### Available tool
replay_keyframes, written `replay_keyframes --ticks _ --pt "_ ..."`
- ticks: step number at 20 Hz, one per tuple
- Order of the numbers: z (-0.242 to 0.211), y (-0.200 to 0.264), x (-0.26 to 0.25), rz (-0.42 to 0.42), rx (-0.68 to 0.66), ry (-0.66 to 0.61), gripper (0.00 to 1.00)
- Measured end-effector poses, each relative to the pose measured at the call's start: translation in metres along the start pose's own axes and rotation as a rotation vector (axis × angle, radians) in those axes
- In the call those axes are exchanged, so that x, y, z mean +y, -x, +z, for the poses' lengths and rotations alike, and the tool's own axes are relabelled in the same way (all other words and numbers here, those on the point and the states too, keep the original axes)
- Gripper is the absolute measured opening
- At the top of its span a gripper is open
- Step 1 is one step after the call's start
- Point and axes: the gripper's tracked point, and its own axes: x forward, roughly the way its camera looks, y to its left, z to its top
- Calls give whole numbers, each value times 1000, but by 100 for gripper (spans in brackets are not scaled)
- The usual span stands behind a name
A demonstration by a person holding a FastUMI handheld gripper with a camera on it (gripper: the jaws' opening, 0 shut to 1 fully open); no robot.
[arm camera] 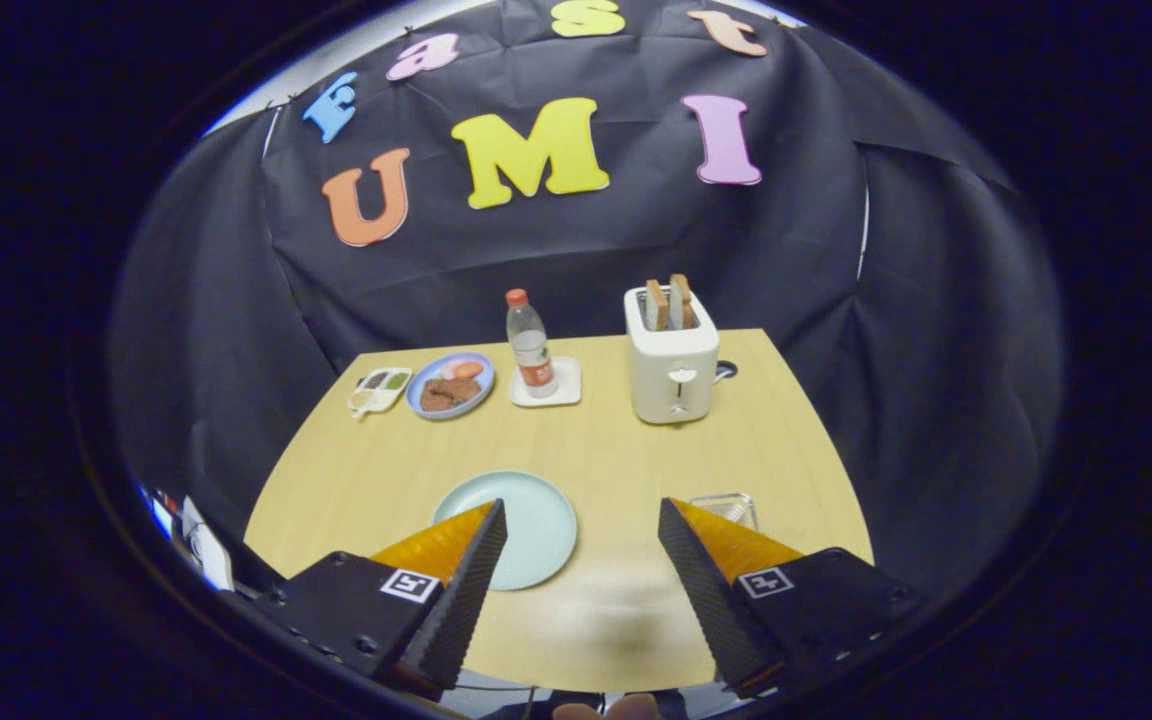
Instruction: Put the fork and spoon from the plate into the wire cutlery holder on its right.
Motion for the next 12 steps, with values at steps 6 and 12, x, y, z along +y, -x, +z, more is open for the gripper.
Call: replay_keyframes --ticks 6,12 --pt "-40 -27 68 33 10 0 94" --pt "-85 -76 116 37 87 17 94"
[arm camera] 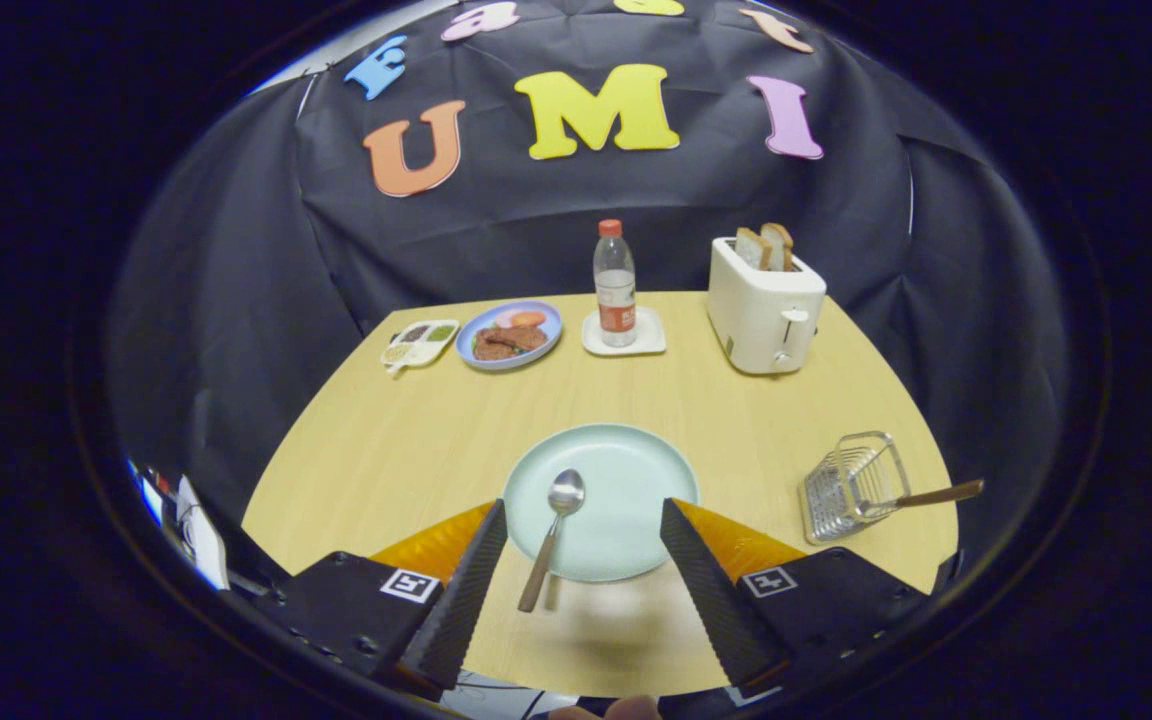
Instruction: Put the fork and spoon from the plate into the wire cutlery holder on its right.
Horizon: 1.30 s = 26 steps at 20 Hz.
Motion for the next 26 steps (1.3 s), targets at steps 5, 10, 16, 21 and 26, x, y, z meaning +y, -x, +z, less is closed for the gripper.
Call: replay_keyframes --ticks 5,10,16,21,26 --pt "-30 -57 14 -37 85 -25 94" --pt "-54 -93 16 -80 157 -26 94" --pt "-75 -119 11 -129 225 -32 80" --pt "-81 -127 12 -123 263 -27 50" --pt "-85 -125 7 -140 306 -37 16"
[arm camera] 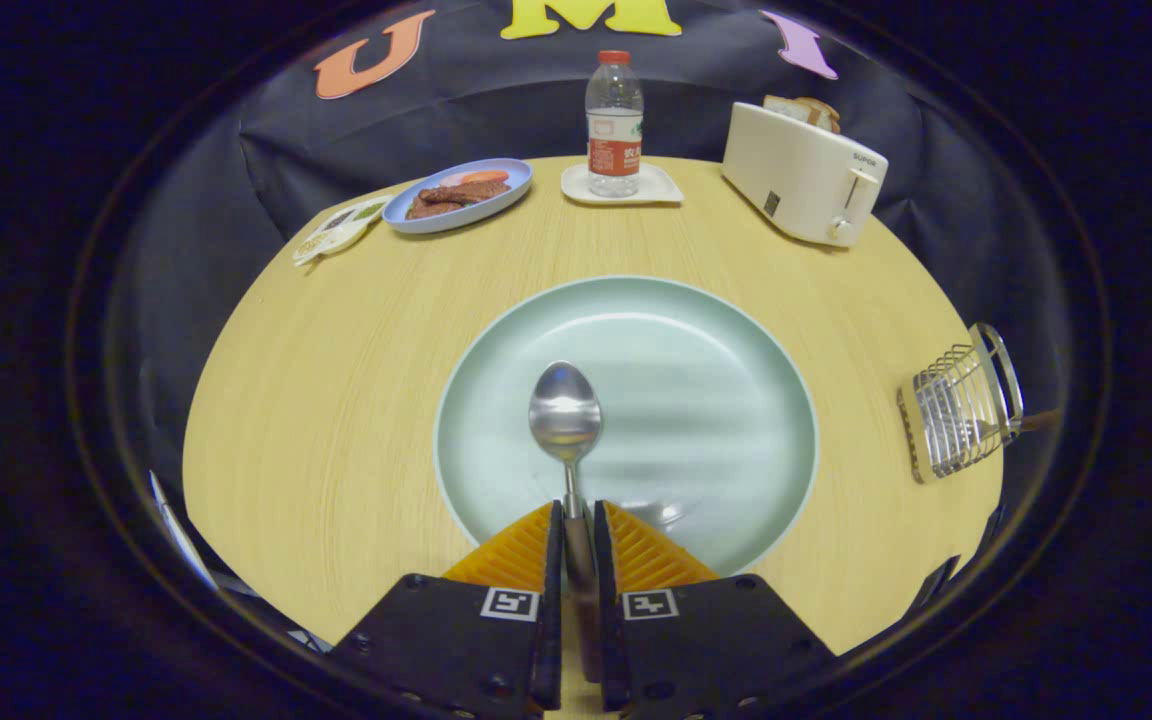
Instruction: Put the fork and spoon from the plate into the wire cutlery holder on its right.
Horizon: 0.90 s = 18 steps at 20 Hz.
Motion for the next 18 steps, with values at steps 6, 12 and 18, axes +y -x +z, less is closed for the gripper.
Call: replay_keyframes --ticks 6,12,18 --pt "-1 15 -6 39 58 -22 1" --pt "17 67 -39 79 123 2 0" --pt "57 135 -119 86 130 -20 1"
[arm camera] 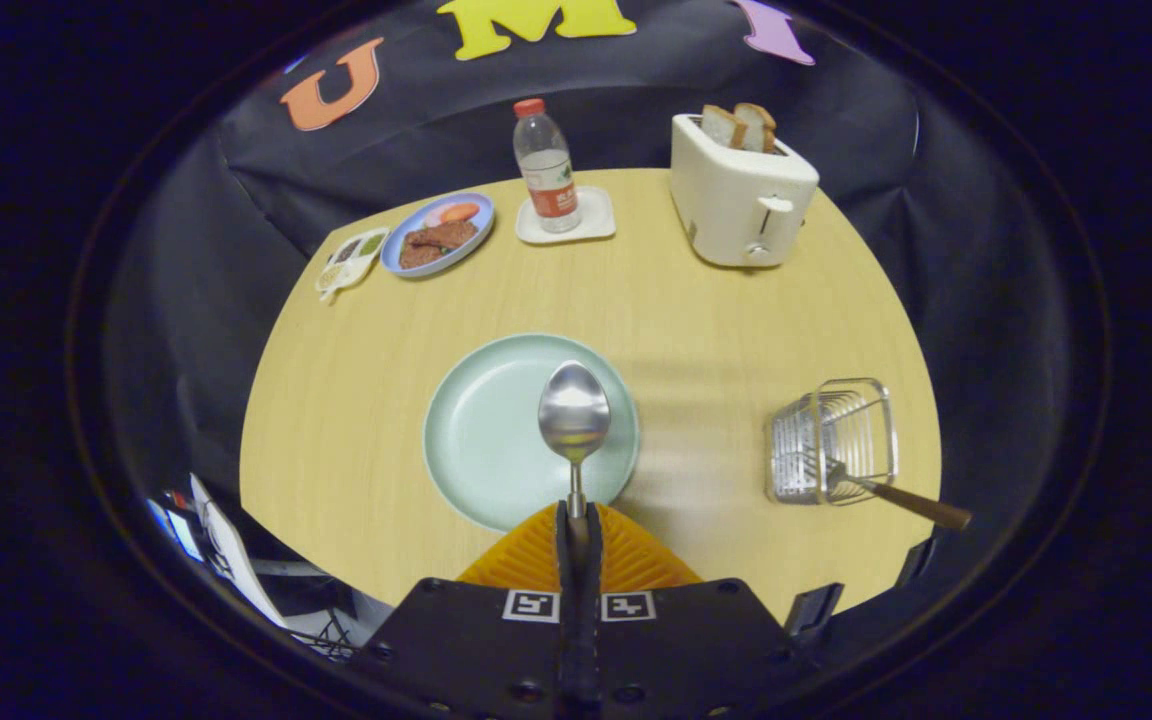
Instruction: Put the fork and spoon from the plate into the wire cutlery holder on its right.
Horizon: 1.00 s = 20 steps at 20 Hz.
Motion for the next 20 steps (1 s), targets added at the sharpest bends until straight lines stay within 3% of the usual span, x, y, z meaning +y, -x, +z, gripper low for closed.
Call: replay_keyframes --ticks 6,10,20 --pt "21 52 -97 -38 1 0 1" --pt "16 60 -144 -35 104 -63 0" --pt "0 30 -165 -29 375 -169 1"
